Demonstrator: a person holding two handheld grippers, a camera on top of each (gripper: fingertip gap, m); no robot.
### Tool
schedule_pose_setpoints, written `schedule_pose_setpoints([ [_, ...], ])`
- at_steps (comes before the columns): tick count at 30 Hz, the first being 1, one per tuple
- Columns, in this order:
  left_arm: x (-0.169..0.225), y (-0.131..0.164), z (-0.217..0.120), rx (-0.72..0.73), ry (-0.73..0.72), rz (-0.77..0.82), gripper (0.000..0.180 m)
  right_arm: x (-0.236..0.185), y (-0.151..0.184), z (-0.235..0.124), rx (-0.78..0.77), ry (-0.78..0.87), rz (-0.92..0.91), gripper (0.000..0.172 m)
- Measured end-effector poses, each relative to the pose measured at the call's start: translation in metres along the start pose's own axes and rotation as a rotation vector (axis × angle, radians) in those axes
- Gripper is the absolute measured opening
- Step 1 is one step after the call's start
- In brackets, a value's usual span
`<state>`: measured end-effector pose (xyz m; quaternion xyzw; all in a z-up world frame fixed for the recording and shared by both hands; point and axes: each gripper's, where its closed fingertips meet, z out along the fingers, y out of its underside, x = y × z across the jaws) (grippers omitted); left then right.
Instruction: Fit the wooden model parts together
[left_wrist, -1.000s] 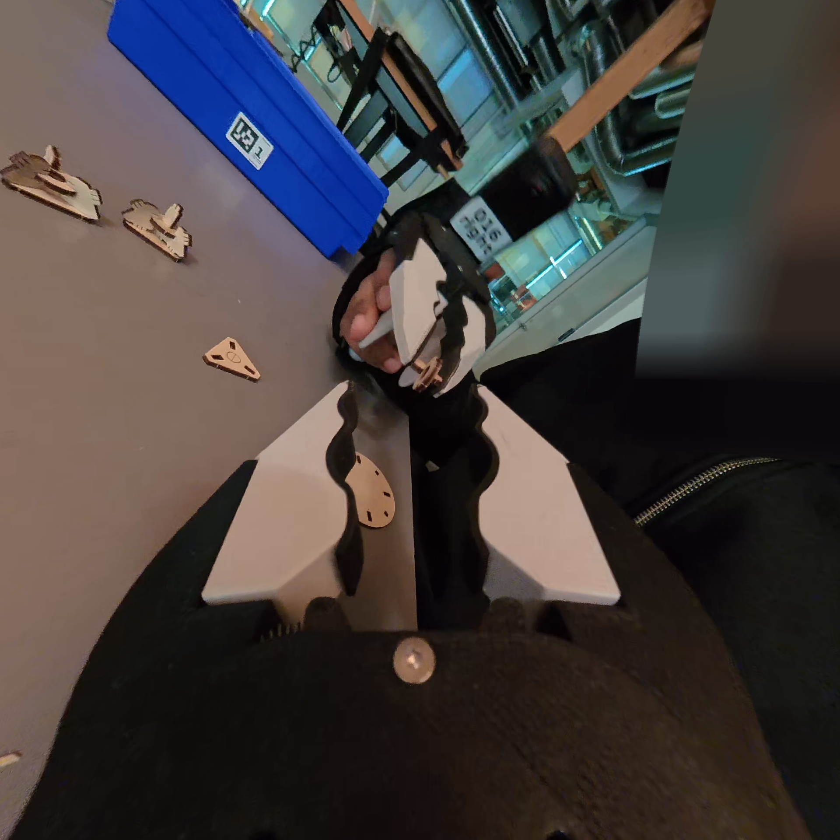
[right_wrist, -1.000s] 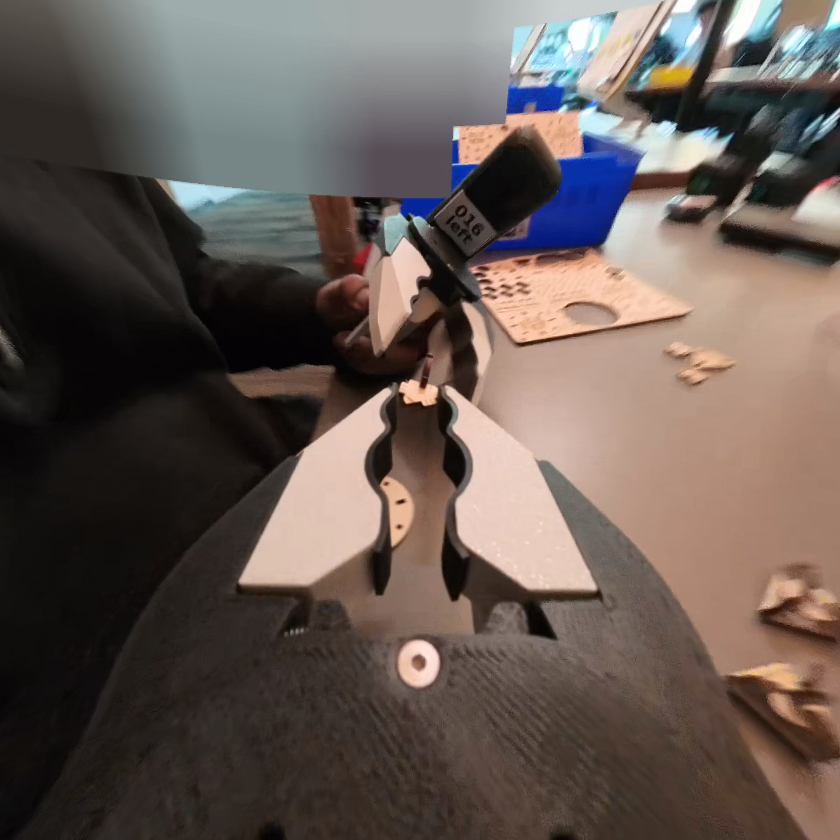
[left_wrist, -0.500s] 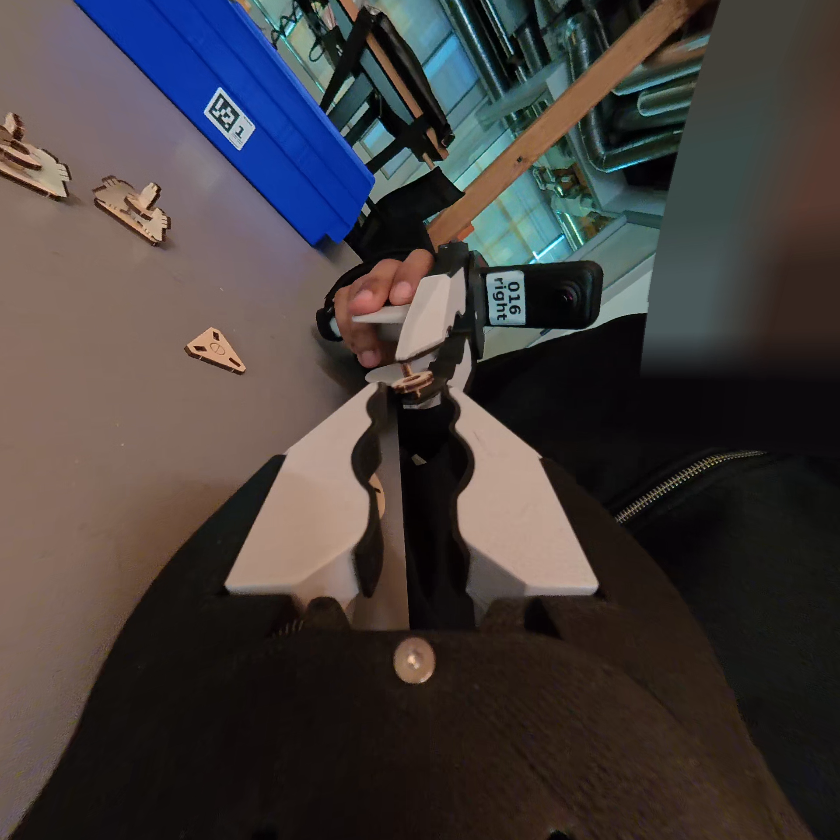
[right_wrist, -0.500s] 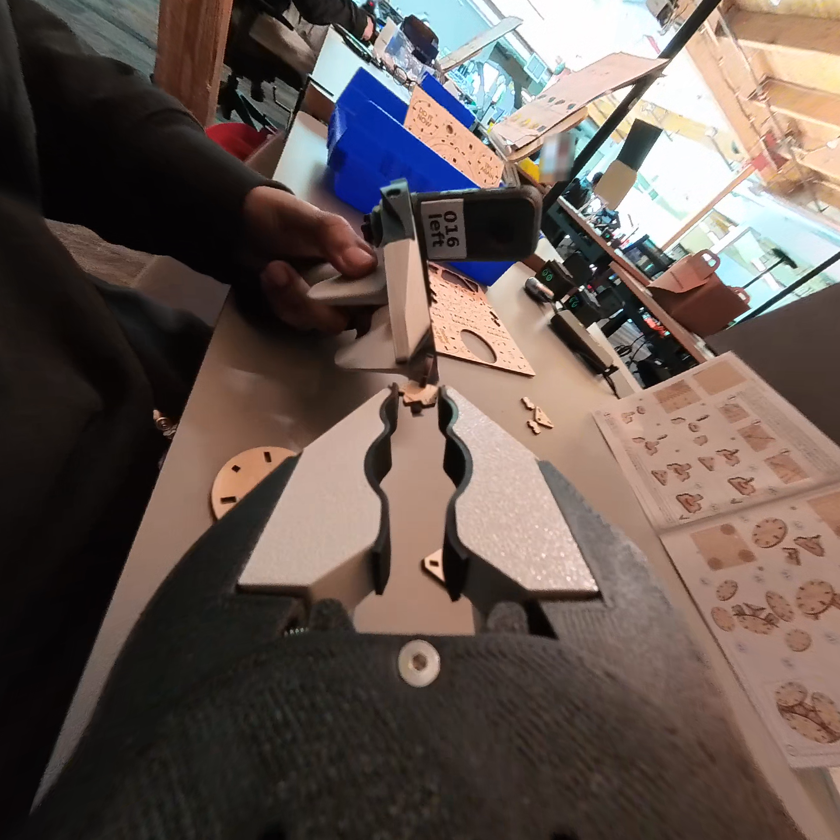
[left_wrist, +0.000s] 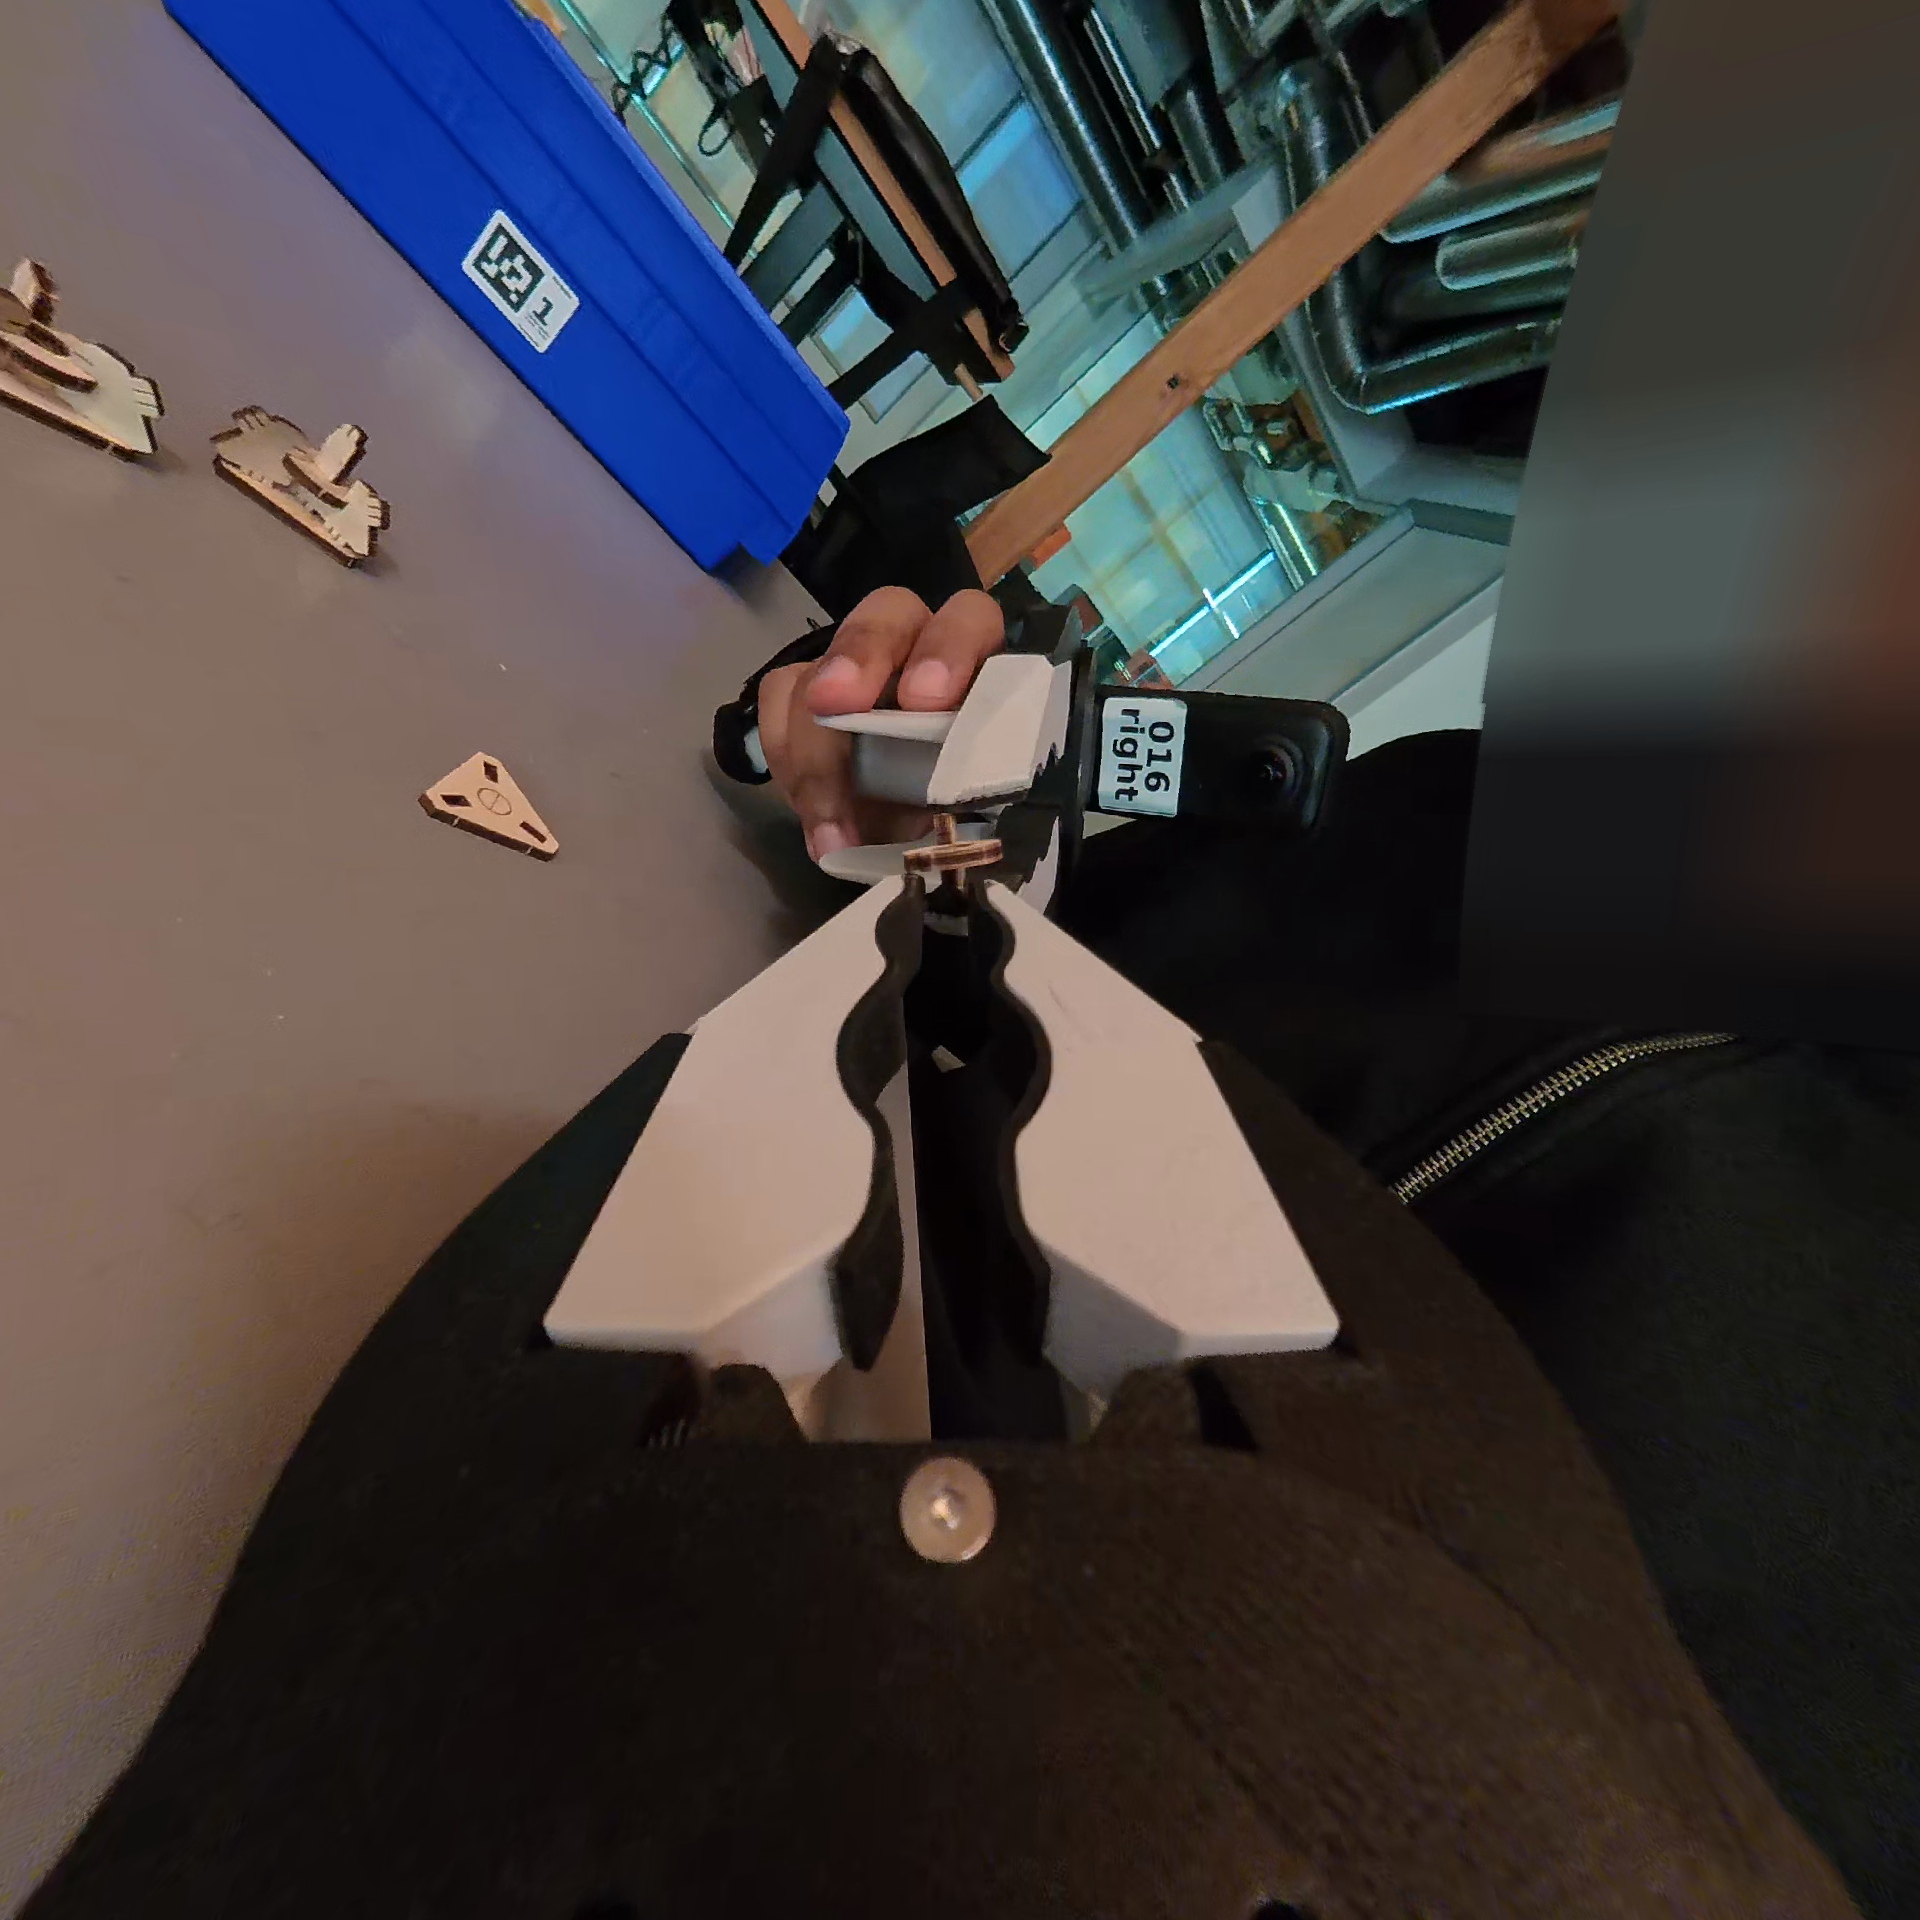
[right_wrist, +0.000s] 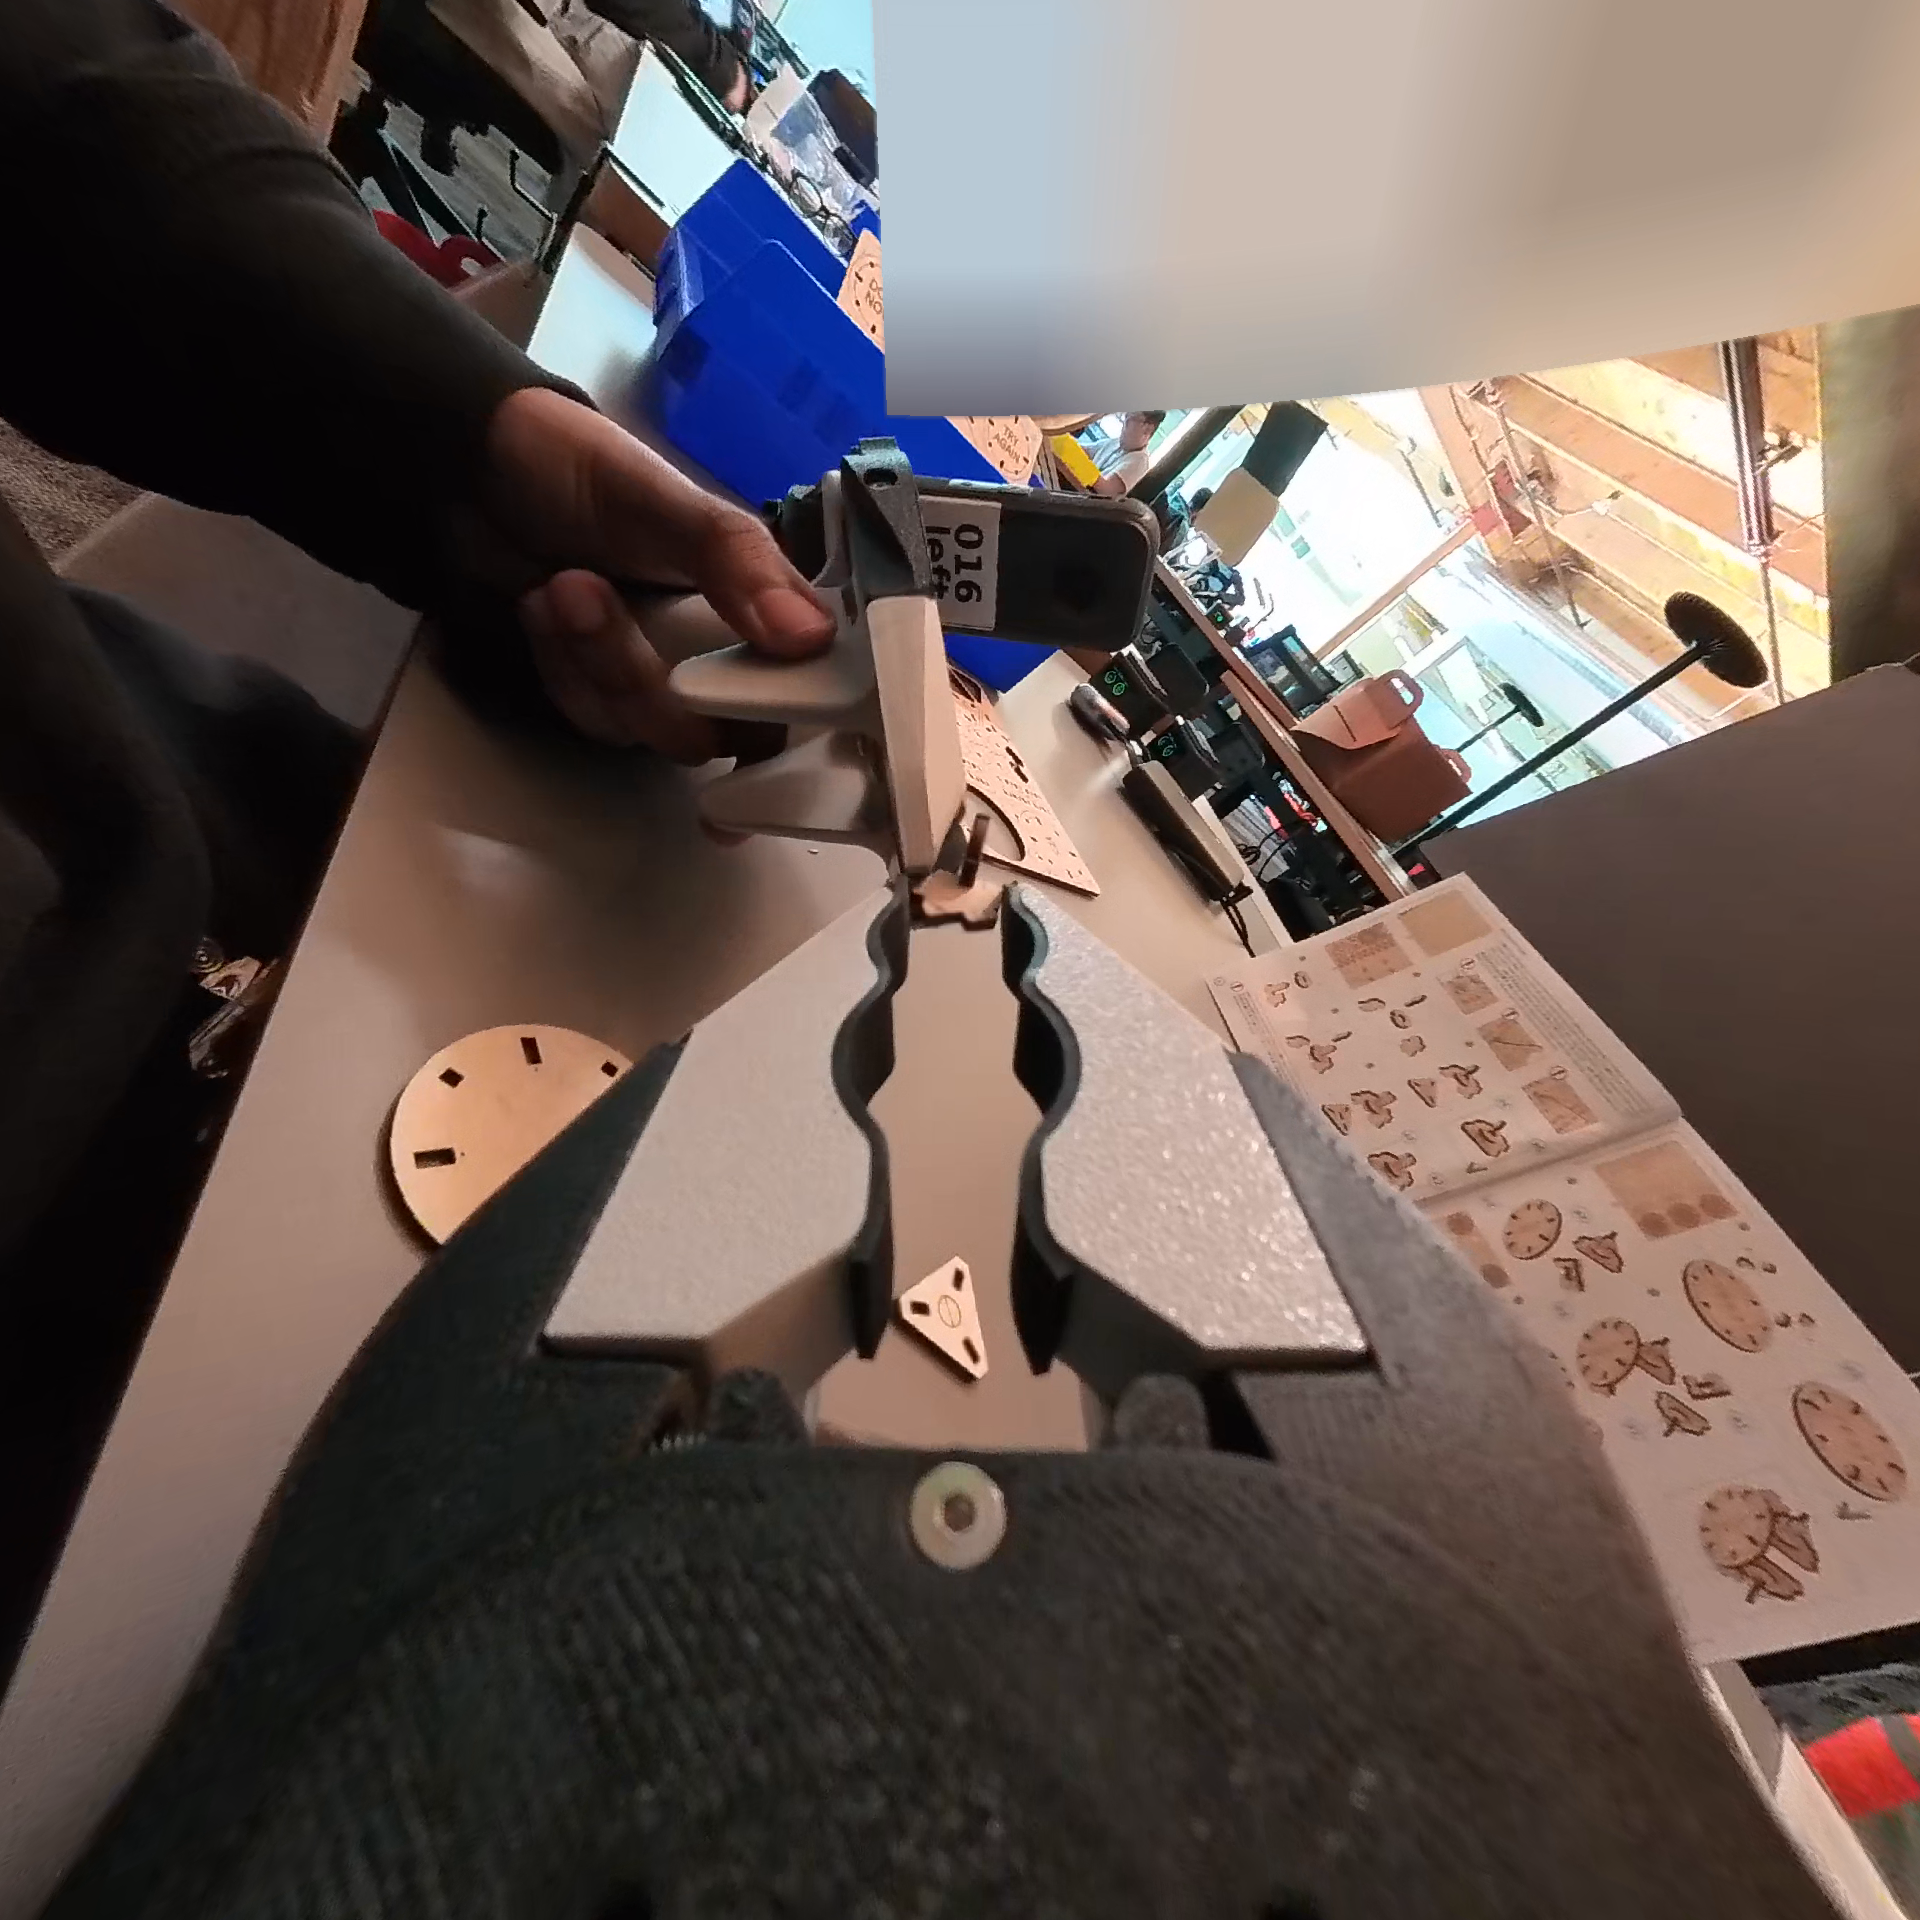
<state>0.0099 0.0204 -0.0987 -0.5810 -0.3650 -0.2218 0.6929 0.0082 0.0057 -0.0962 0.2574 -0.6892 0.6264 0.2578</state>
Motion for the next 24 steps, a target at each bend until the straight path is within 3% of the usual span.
schedule_pose_setpoints([
  [7, -0.002, -0.002, -0.001, 0.014, -0.022, 0.012, 0.001, -0.001, 0.002, 0.002, -0.005, -0.004, 0.049, 0.017],
  [15, 0.008, -0.016, -0.011, 0.115, 0.033, 0.048, 0.0, 0.021, -0.005, -0.006, 0.102, -0.029, 0.419, 0.047],
  [21, 0.012, -0.014, -0.008, 0.102, 0.004, 0.137, 0.0, 0.026, -0.016, -0.013, 0.212, -0.17, 0.733, 0.018],
  [24, 0.016, -0.014, -0.007, 0.106, -0.009, 0.201, 0.0, 0.024, -0.02, -0.013, 0.239, -0.239, 0.85, 0.016],
])
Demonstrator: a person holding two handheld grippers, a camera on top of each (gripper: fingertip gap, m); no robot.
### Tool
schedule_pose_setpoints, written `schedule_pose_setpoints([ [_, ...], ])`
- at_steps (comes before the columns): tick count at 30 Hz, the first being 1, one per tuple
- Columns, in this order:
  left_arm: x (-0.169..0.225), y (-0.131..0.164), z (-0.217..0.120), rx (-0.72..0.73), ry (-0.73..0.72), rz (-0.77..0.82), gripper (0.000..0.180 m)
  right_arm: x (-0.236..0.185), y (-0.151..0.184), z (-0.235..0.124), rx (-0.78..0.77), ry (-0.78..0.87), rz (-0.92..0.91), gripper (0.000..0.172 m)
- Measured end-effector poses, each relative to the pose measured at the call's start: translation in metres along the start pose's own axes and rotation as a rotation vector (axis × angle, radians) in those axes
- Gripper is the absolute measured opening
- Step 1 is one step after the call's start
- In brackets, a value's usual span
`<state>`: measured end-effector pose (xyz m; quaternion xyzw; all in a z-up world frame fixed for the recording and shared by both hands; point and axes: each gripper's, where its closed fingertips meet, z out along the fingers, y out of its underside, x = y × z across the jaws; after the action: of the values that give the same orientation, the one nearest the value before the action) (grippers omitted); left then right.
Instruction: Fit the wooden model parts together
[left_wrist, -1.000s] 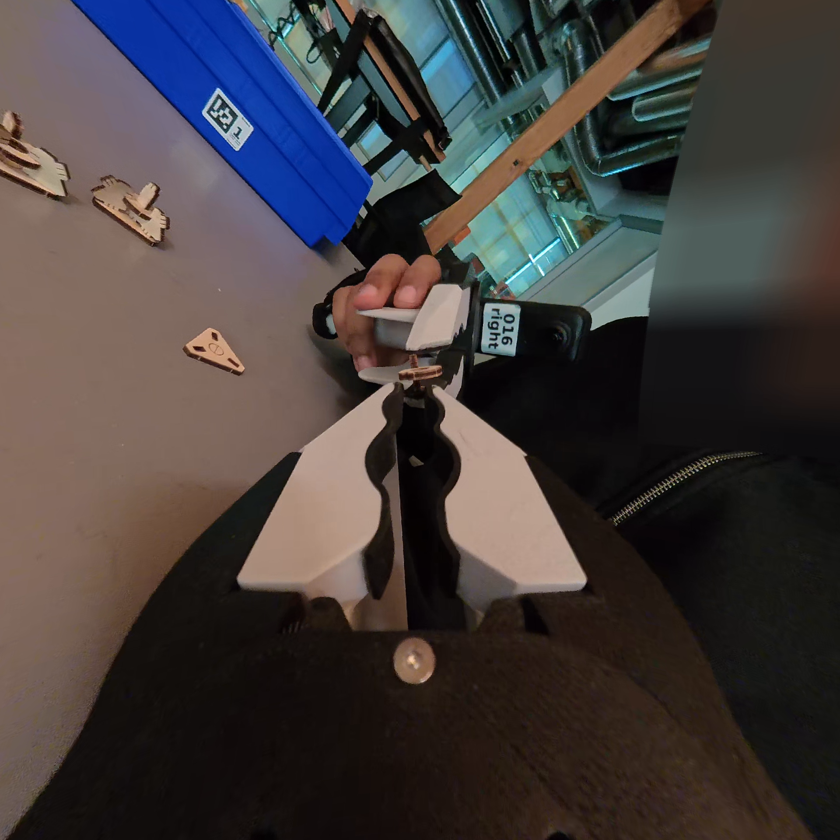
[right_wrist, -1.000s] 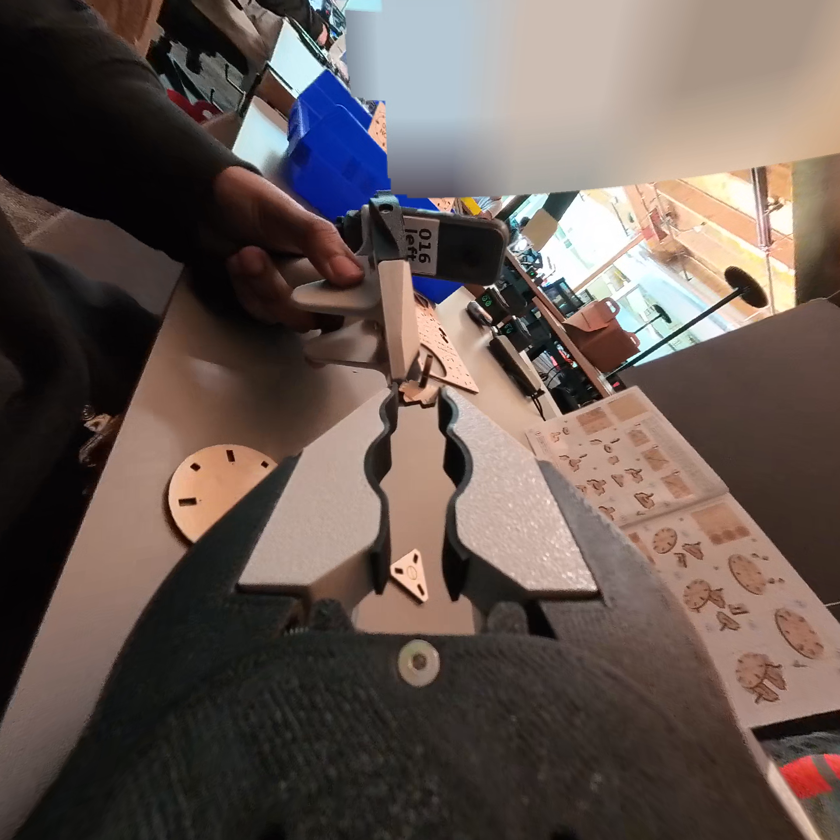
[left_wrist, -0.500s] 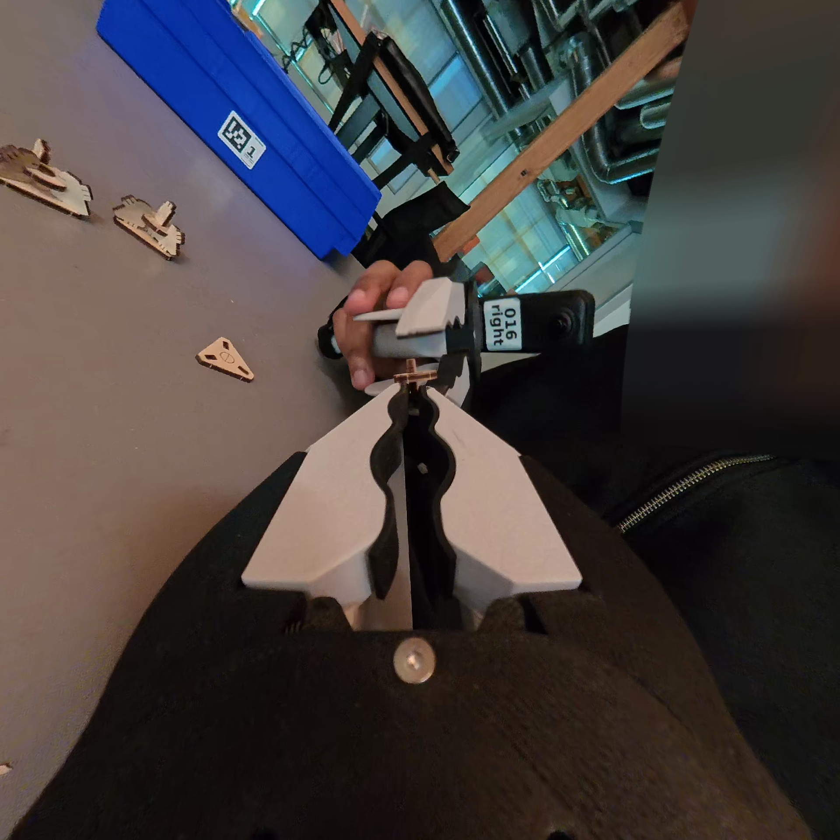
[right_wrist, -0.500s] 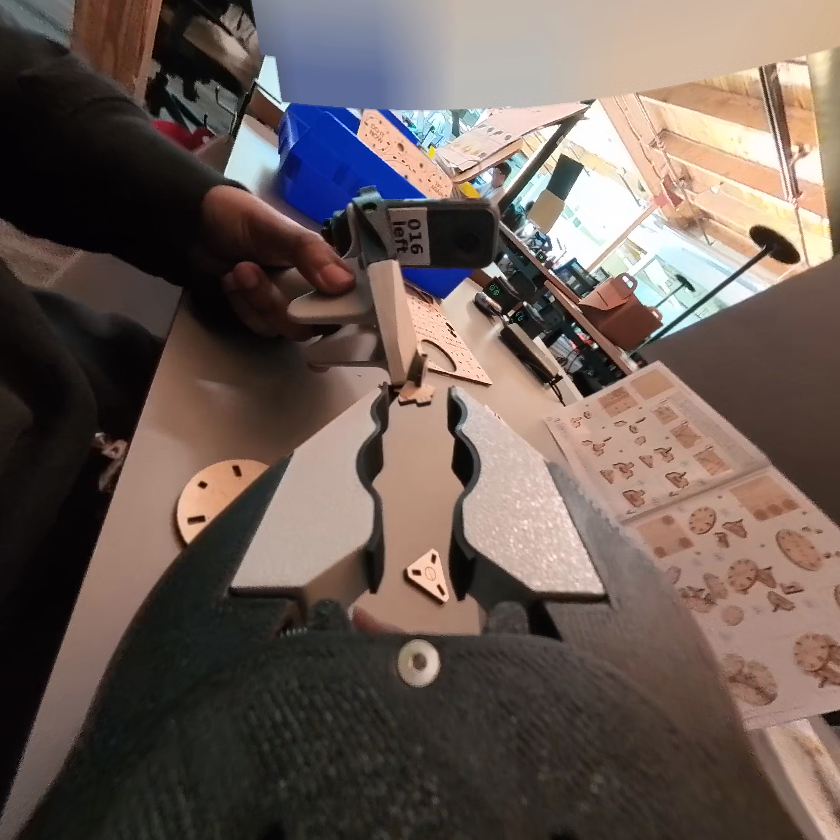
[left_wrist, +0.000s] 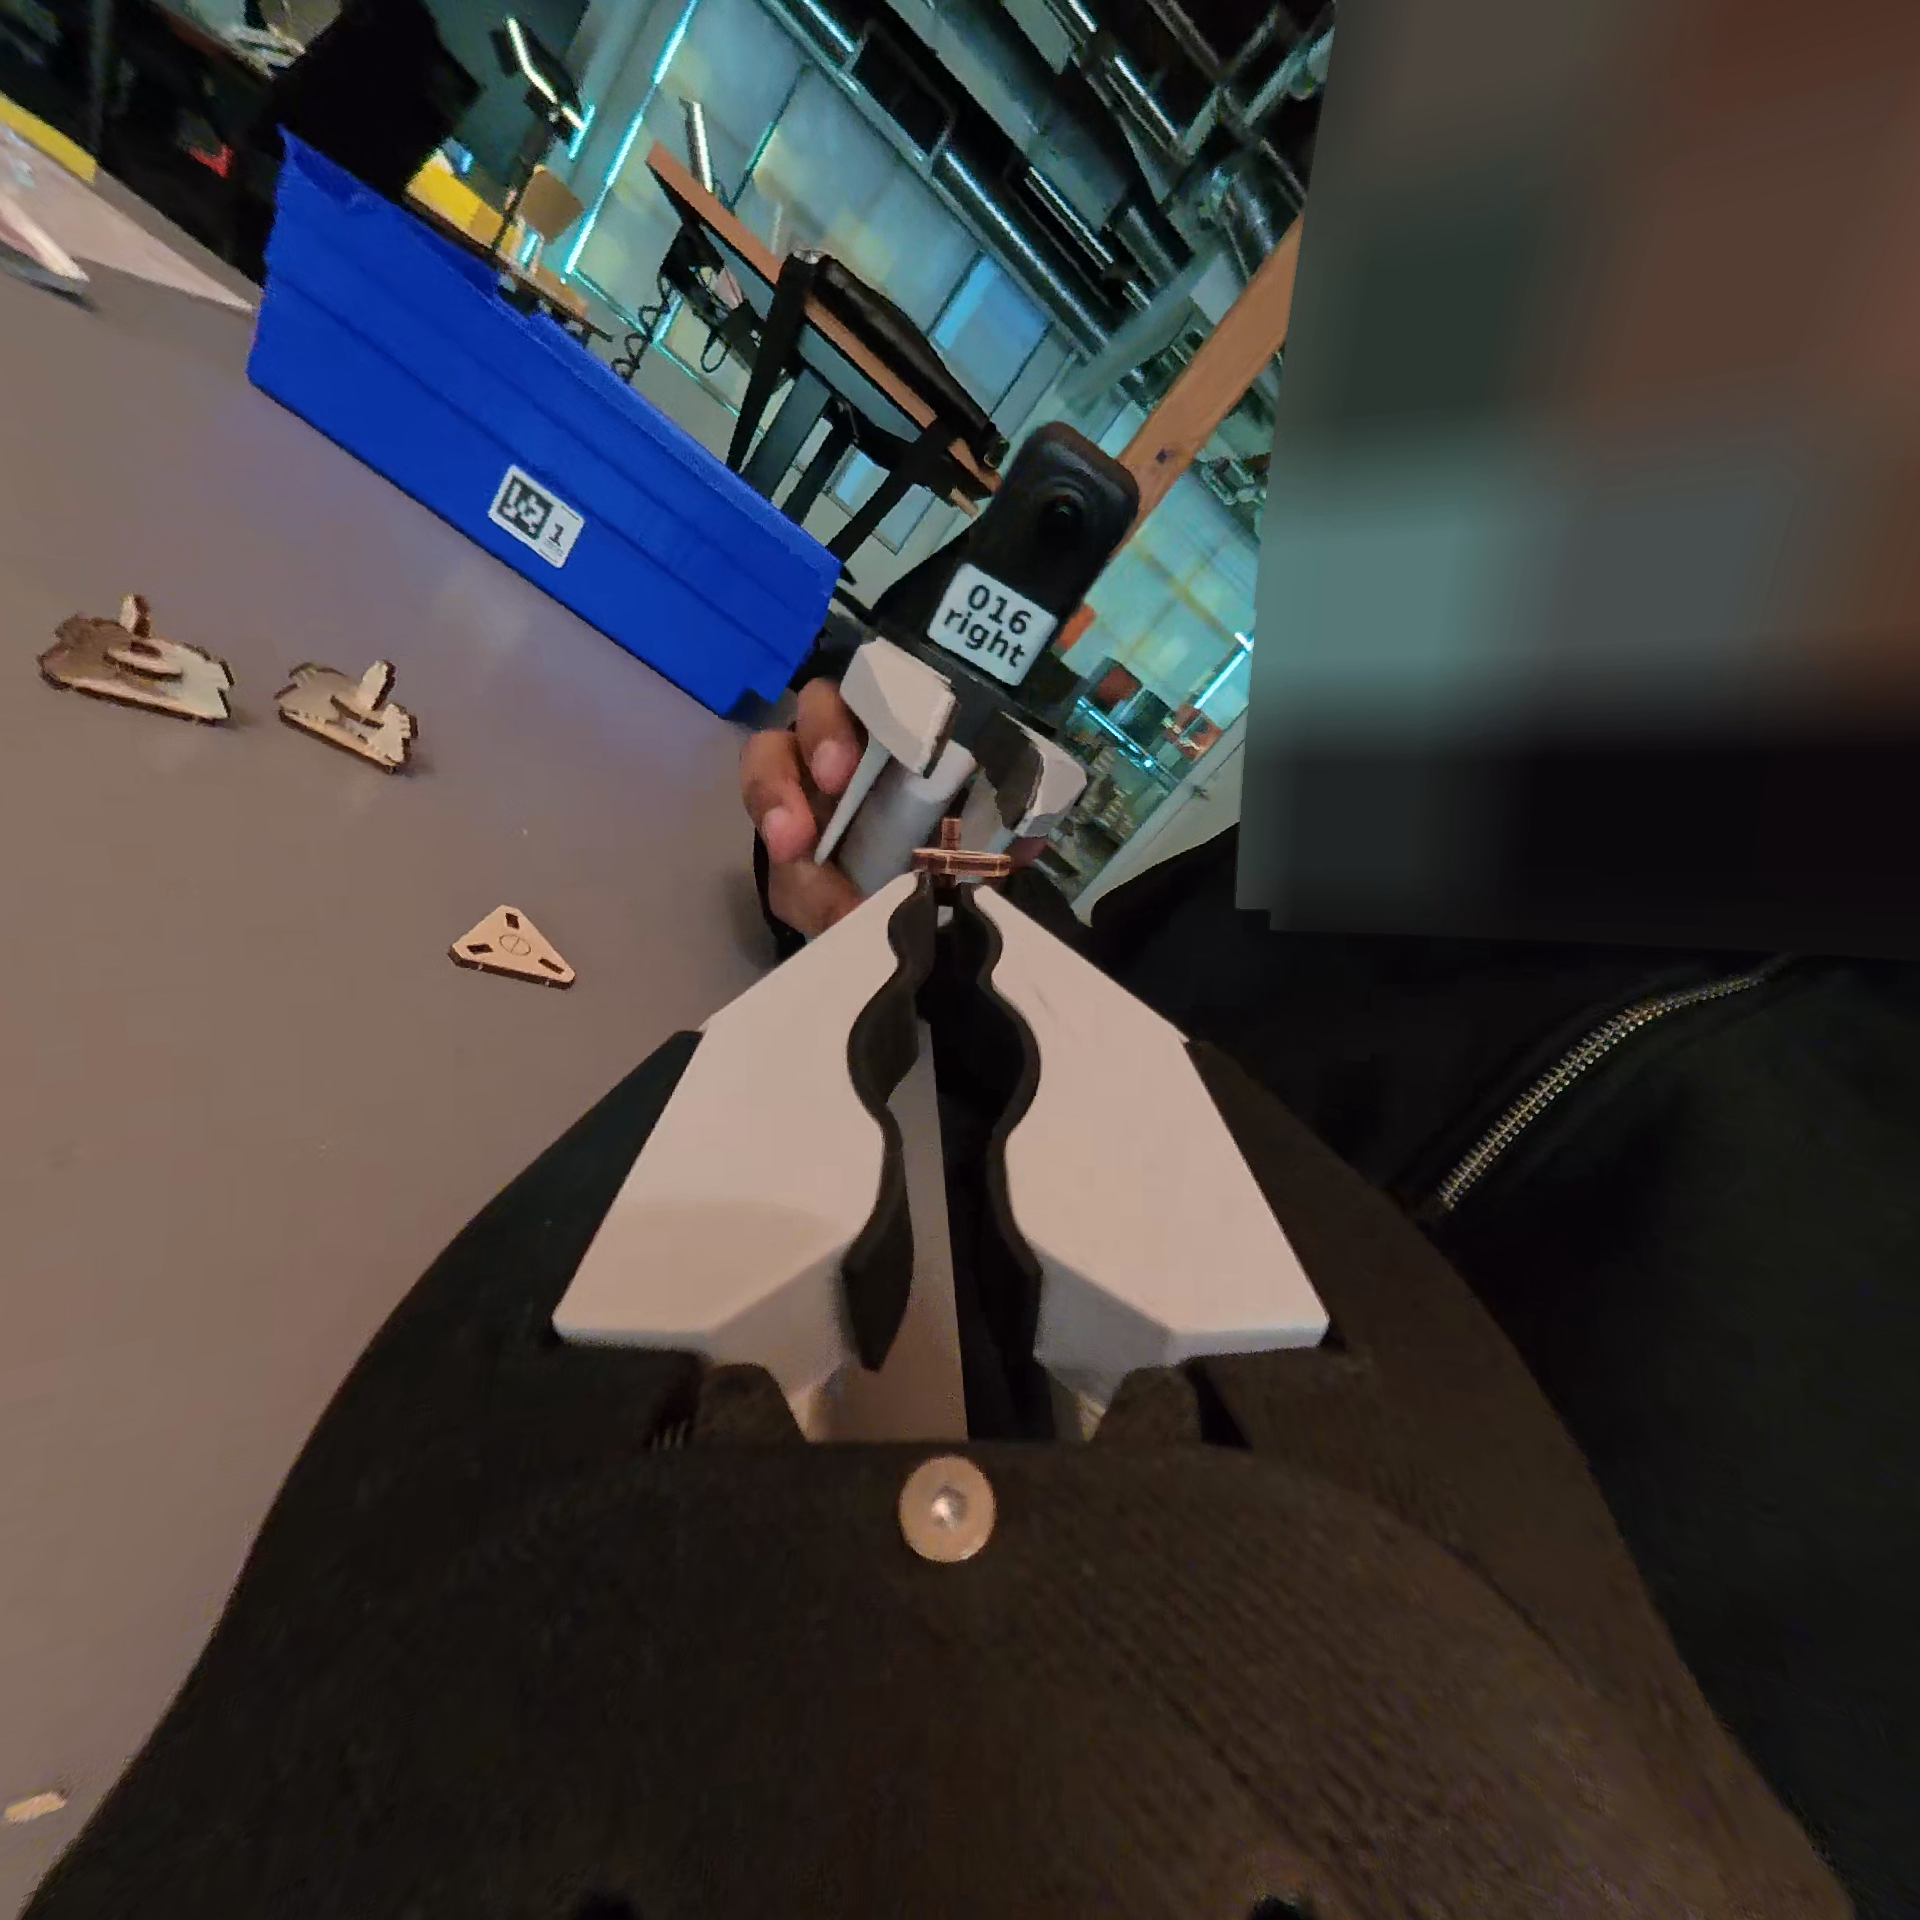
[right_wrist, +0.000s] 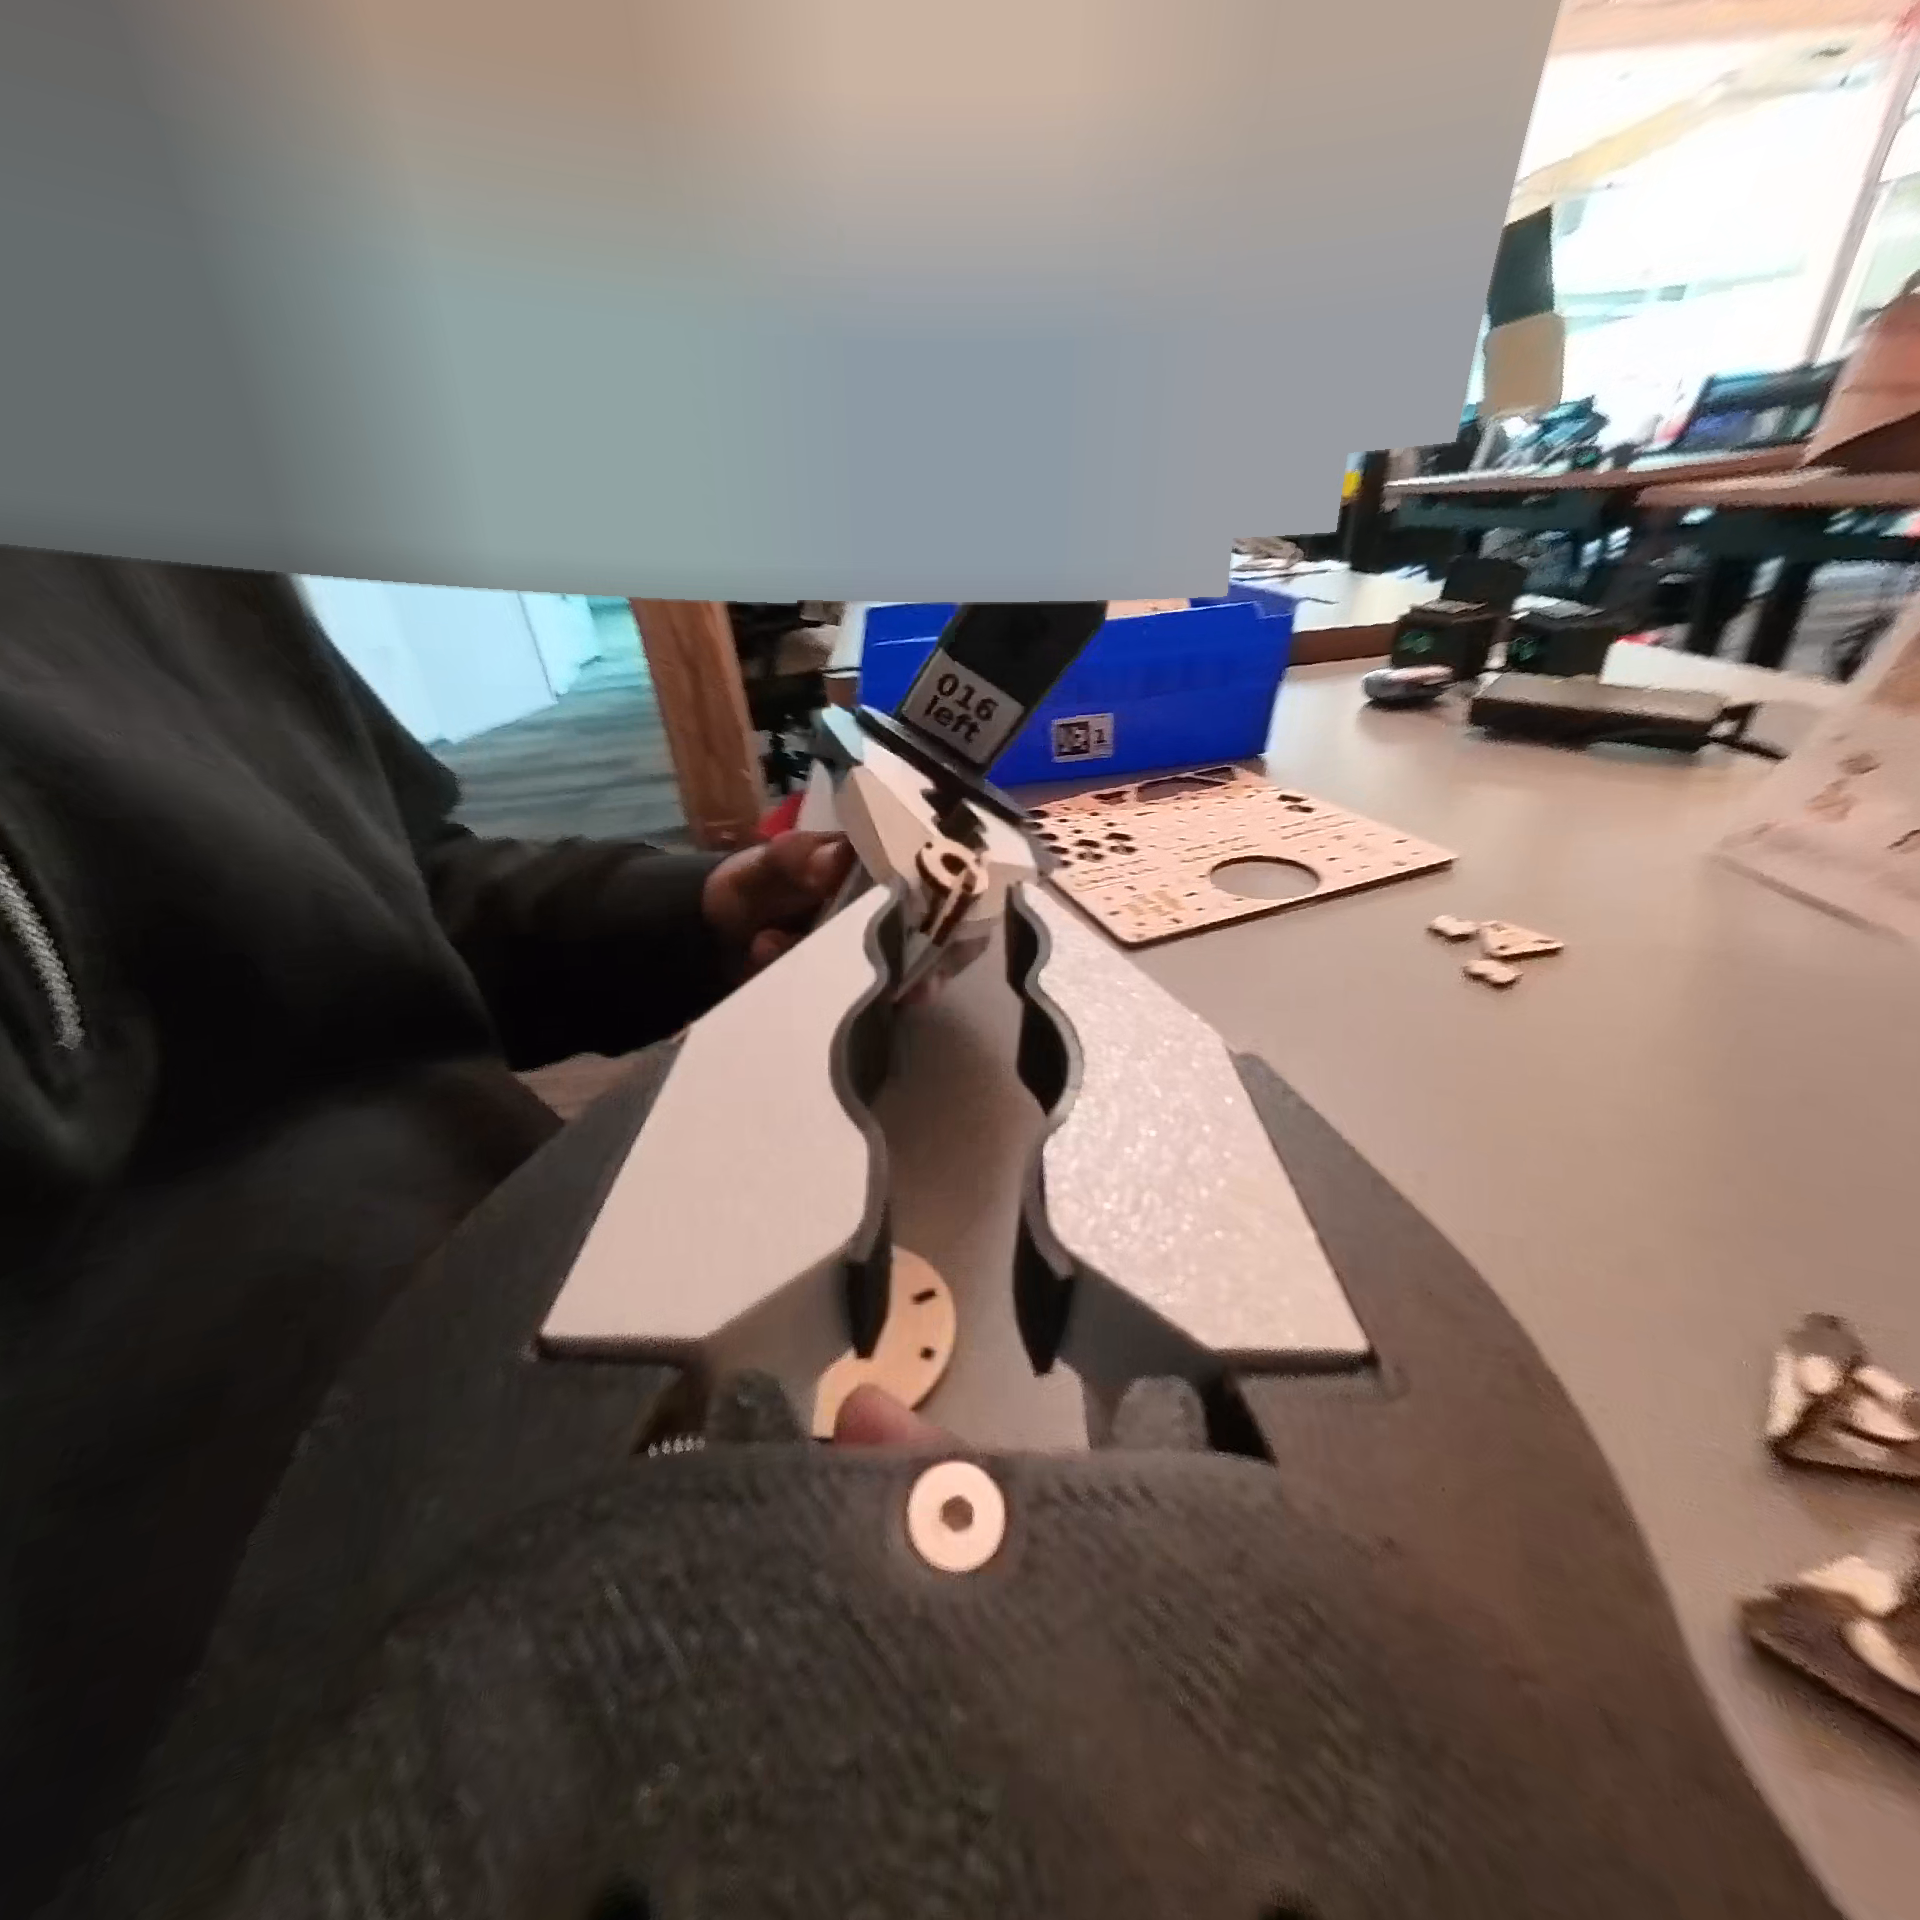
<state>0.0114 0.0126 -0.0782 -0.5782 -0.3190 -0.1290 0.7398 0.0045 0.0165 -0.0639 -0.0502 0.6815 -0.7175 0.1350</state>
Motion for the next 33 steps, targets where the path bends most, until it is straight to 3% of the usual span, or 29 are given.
schedule_pose_setpoints([
  [5, 0.006, 0.002, 0.003, -0.017, -0.011, 0.087, 0.0, -0.007, 0.001, 0.003, -0.003, -0.082, 0.122, 0.016],
  [14, 0.01, 0.002, 0.004, -0.015, -0.001, 0.118, 0.002, -0.011, 0.011, 0.012, -0.074, -0.057, 0.036, 0.0],
  [20, 0.005, -0.005, 0.0, 0.031, -0.019, 0.091, 0.034, -0.003, 0.008, 0.007, -0.055, -0.051, 0.099, 0.0],
  [26, 0.004, -0.004, 0.0, 0.022, -0.107, 0.22, 0.021, 0.0, 0.026, 0.009, -0.191, 0.0, 0.031, 0.001],
  [33, 0.0, -0.007, -0.002, 0.035, -0.104, 0.177, 0.026, 0.004, 0.02, 0.005, -0.153, -0.011, 0.103, 0.001],
])
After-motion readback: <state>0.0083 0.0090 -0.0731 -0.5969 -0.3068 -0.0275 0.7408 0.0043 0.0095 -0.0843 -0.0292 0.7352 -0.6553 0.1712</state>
